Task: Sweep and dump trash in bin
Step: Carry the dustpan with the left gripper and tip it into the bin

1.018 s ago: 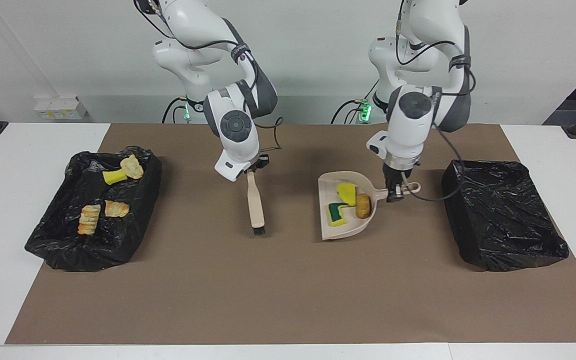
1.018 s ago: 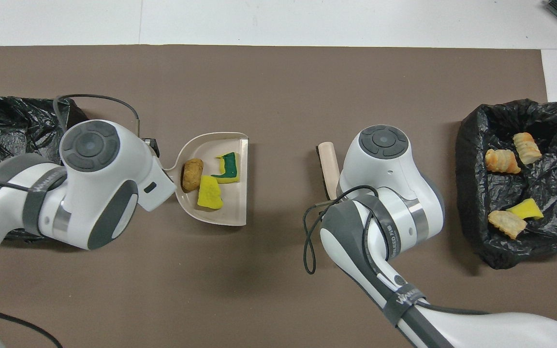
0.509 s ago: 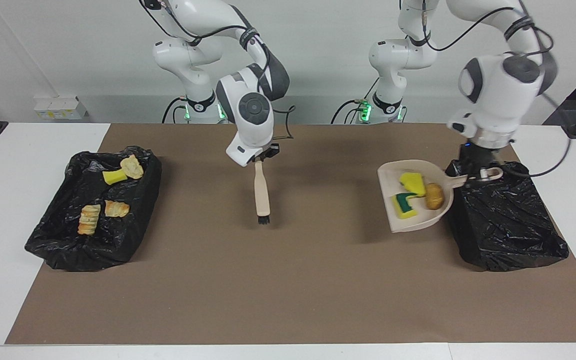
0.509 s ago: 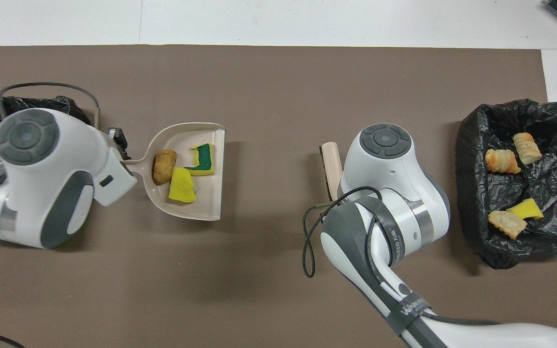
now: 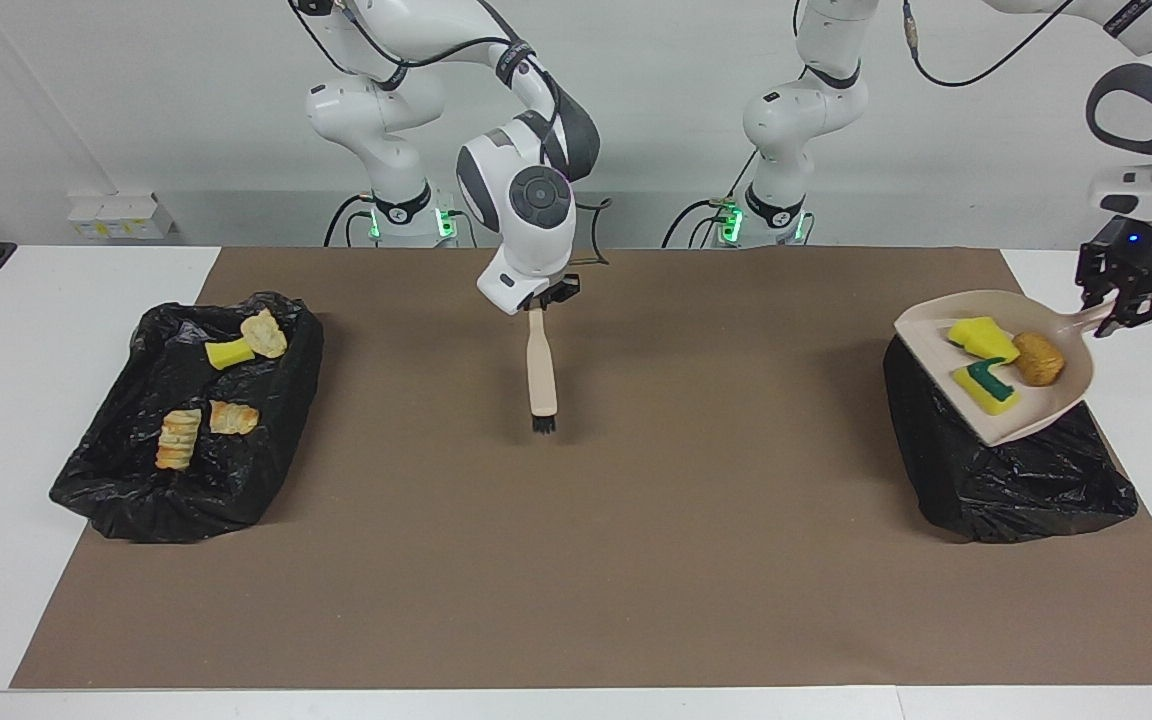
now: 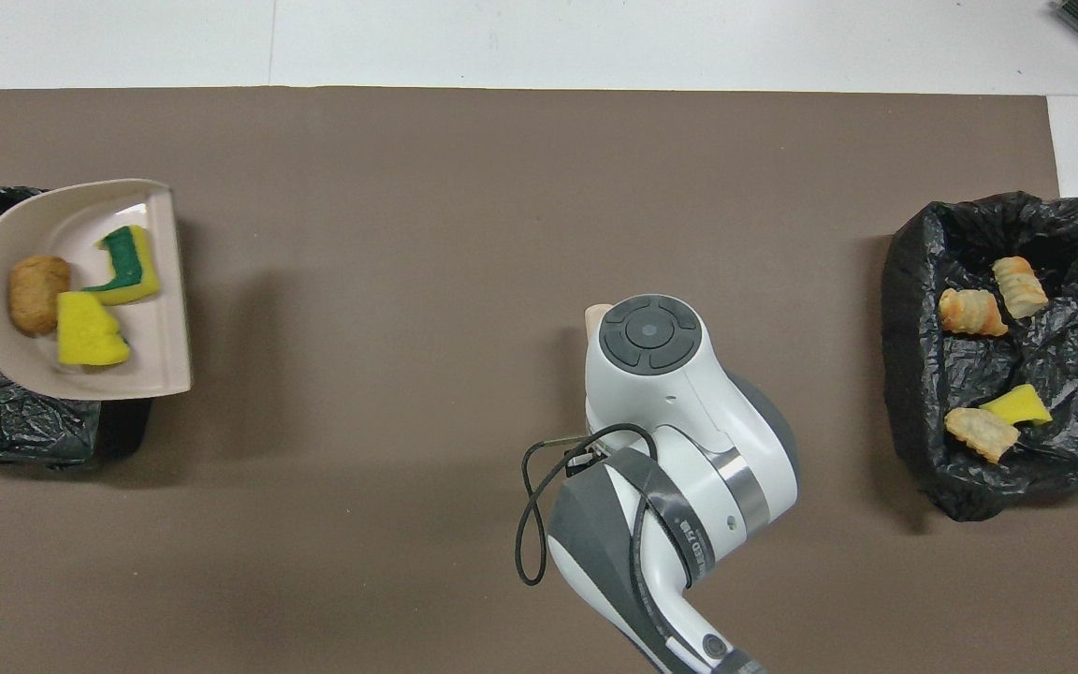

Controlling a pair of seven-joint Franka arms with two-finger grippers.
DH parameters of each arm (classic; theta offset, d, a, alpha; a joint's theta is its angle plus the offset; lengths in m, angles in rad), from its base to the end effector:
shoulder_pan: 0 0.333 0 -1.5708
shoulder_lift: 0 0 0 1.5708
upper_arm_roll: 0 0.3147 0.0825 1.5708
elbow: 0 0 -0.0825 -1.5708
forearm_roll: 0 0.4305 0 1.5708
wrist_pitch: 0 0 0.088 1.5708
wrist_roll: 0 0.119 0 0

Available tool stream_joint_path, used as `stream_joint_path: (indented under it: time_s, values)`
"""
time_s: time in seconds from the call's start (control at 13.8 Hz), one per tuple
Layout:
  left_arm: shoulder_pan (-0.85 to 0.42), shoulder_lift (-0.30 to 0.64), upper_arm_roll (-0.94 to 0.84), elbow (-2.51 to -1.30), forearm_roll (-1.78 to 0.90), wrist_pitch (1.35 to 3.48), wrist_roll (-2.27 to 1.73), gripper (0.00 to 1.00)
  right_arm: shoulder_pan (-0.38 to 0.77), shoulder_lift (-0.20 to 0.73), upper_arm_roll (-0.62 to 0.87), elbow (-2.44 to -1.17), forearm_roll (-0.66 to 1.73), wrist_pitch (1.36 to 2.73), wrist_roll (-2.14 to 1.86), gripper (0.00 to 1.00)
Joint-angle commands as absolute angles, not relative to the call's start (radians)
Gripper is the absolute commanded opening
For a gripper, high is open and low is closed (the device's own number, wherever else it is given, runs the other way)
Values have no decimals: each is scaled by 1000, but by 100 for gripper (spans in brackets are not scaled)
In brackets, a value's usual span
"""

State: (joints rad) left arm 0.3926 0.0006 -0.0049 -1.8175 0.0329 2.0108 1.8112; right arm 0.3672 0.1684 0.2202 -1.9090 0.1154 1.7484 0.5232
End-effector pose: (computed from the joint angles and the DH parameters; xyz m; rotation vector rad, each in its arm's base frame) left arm 0.5819 0.2401 0.5224 -2.2264 1.9422 -0.0887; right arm 0.4908 0.3377 0.3550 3.0460 0.0428 -0.5439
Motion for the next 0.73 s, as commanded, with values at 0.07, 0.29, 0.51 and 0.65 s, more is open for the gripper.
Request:
stream_joint_path:
  time_s: [0.07,0.29,0.51,0.65]
  values:
    - [423,46,-3,-1755,137,2071,1829,0,408,156,225,-1913,173,1808,568,0]
    - [402,52,-5,-1759,360,2120,1802,0,429,175,225,-1916,184,1836,575,0]
    - [341,54,-5,-1779,564,2119,1705,0,468,172,225,-1940,186,1841,612,0]
    - [279,43,-5,-1789,711,2071,1582,0,498,179,225,-1954,187,1885,643,0]
